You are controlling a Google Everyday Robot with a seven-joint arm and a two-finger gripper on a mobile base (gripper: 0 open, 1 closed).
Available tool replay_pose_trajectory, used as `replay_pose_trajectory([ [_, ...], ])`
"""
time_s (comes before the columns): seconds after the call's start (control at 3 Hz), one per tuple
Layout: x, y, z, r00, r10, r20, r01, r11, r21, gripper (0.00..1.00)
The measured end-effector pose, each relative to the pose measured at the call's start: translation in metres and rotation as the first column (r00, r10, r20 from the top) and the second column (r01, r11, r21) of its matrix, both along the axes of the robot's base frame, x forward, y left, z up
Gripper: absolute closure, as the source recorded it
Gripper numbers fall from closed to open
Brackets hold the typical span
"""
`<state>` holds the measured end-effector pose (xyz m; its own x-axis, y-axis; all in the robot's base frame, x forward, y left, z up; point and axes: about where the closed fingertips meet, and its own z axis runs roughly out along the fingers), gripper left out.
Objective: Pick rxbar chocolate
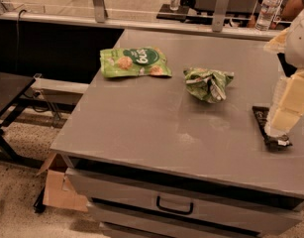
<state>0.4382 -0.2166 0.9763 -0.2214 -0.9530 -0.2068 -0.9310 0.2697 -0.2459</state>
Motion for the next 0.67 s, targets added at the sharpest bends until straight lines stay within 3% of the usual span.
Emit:
replay_pose_trajectory([
  [0.33,0.000,-0.003,0.000,0.9998,-0.020,0.007,0.020,1.000,0.000,0.00],
  [0.67,0.003,-0.040,-0.003,0.9666,-0.244,0.079,0.244,0.970,0.003,0.00],
])
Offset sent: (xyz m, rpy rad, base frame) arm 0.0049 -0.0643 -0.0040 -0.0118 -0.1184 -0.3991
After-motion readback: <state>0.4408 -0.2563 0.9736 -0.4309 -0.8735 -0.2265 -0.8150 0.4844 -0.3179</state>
